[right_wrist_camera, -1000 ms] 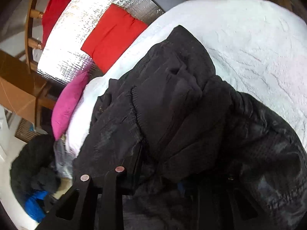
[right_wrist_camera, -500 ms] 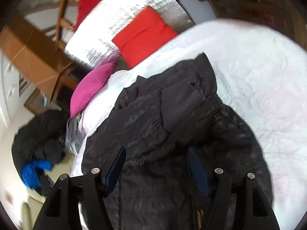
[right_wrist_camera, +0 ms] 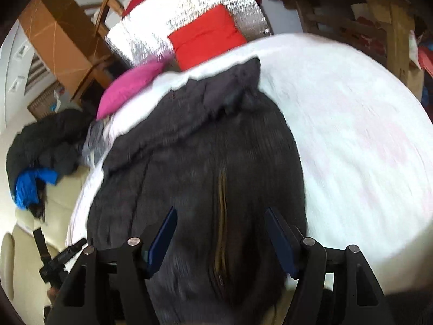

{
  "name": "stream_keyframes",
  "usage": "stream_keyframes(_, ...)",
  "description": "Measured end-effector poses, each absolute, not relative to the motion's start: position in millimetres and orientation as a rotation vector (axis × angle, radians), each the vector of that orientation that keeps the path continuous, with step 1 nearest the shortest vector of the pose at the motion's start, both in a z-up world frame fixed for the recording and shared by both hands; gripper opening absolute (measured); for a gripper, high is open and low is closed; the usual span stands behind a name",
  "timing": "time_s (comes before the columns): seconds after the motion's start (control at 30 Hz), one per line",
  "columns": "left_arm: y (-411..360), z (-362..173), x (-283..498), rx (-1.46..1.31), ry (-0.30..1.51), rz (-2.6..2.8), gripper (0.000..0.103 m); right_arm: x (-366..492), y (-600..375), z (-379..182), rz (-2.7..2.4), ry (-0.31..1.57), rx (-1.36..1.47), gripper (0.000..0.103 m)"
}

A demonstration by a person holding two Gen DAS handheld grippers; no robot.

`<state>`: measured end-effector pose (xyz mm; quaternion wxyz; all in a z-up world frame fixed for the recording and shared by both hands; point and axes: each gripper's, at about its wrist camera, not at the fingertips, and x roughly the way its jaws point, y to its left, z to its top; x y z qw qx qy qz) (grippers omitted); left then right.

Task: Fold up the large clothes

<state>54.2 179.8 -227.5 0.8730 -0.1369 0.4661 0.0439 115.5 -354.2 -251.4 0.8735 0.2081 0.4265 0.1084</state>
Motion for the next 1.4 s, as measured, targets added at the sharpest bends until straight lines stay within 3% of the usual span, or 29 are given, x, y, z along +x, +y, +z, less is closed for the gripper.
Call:
stream_keyframes(0.37, 161, -269, 28, -0.304, 1.233, -0.064, 0.082, 89, -329, -329, 0.249, 1.272, 0.244, 0.074)
stream_keyframes(0.67, 167, -301, 30, -0.402, 1.366, -0.111, 0.082, 108, -331, -365, 0.265, 1.339, 0.345, 0.073)
stream_keyframes(0.7, 169, -302, 28, -0.415, 1.359, -0.114, 0.082, 107, -331, -366, 0.268, 1.332, 0.339, 0.064)
stream_keyframes(0.73, 171, -302, 27, -0.424, 1.348, -0.116, 0.082, 106, -330, -364, 0.284, 1.321, 0.338, 0.046)
stream_keyframes(0.77, 173, -301, 24, -0.436, 1.331, -0.120, 0.079, 104, -328, -361, 0.312, 1.314, 0.342, 0.041)
stream_keyframes(0.8, 171, -300, 29, -0.444, 1.318, -0.131, 0.061, 102, -326, -356, 0.314, 1.300, 0.325, 0.036)
stream_keyframes(0.87, 169, -300, 33, -0.445, 1.314, -0.162, 0.042, 96, -321, -346, 0.306, 1.268, 0.277, 0.031)
stream_keyframes(0.97, 168, -297, 29, -0.437, 1.311, -0.154, 0.042, 92, -325, -344, 0.303, 1.257, 0.301, 0.031)
stream_keyframes(1.03, 169, -297, 31, -0.441, 1.321, -0.146, 0.052, 93, -331, -349, 0.292, 1.282, 0.345, 0.034)
stream_keyframes(1.07, 170, -300, 33, -0.441, 1.340, -0.129, 0.074, 95, -335, -353, 0.287, 1.306, 0.383, 0.034)
stream_keyframes(1.1, 173, -304, 41, -0.442, 1.357, -0.105, 0.087, 98, -340, -354, 0.283, 1.323, 0.402, 0.045)
stream_keyframes(1.13, 177, -309, 50, -0.447, 1.363, -0.094, 0.087, 99, -342, -356, 0.279, 1.344, 0.421, 0.065)
stream_keyframes(1.17, 175, -313, 54, -0.459, 1.369, -0.097, 0.087, 101, -343, -358, 0.278, 1.351, 0.439, 0.071)
stream_keyframes(1.23, 175, -317, 56, -0.489, 1.379, -0.117, 0.086, 105, -345, -359, 0.282, 1.334, 0.442, 0.071)
stream_keyframes(1.27, 174, -318, 56, -0.488, 1.375, -0.125, 0.084, 105, -343, -359, 0.290, 1.319, 0.413, 0.070)
stream_keyframes(1.33, 163, -317, 57, -0.477, 1.363, -0.165, 0.055, 101, -336, -359, 0.311, 1.297, 0.378, 0.046)
stream_keyframes(1.37, 160, -315, 57, -0.473, 1.361, -0.183, 0.030, 99, -335, -355, 0.321, 1.289, 0.368, 0.038)
stream_keyframes(1.4, 159, -313, 55, -0.451, 1.349, -0.179, 0.020, 97, -333, -352, 0.314, 1.285, 0.346, 0.029)
